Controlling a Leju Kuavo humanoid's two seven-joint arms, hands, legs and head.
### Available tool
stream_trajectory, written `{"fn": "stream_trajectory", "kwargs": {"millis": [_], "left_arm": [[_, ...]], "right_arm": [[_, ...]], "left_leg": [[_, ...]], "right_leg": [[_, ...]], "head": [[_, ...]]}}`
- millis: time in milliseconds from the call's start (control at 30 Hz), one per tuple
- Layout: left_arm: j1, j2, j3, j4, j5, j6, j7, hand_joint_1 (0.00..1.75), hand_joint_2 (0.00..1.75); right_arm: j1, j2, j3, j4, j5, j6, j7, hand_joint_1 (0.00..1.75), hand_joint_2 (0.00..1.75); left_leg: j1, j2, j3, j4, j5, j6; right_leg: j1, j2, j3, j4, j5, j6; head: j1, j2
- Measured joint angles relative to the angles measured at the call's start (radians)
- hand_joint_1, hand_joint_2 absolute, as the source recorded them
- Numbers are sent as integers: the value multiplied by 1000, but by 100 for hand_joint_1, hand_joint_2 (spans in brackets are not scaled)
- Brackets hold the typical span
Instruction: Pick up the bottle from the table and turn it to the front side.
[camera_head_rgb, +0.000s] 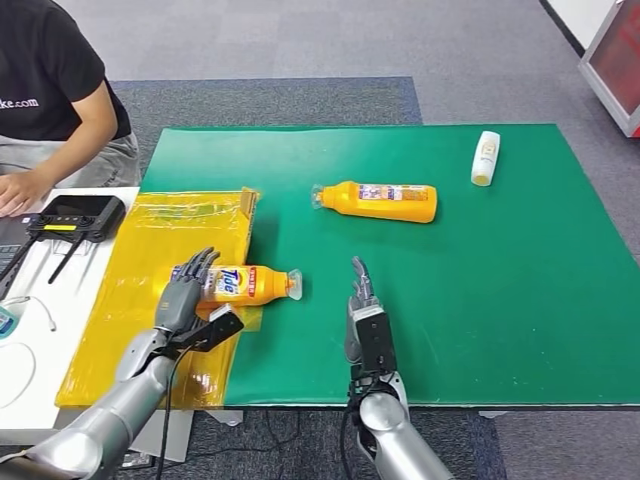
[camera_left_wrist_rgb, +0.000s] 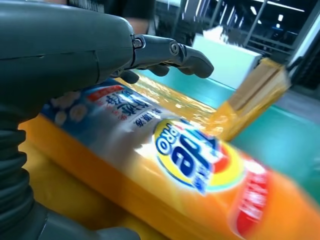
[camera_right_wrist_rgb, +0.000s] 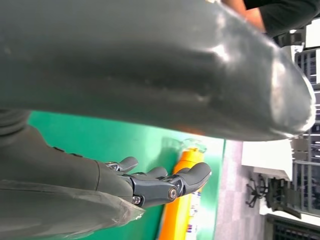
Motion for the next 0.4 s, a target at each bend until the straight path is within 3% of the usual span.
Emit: {"fn": "stream_trajectory", "kwargs": {"millis": [233,400], "left_arm": [[226,5,-7,-470,243,-176,-55,0,175],[334,9,-23,-757,304,-174,-96,0,175]], "right_arm": [[38,-13,-1,-1,15,-21,-3,0,0],[57,-23,-3,-4,29,-28,-3,0,0]], "left_leg": [[0,0,-3,0,-5,1],[0,0,-4,0,-7,3]], "right_leg": [[0,1,-3,-1,-4,2],[0,0,-3,-1,-7,3]], "head": [[0,0],[0,0]]}}
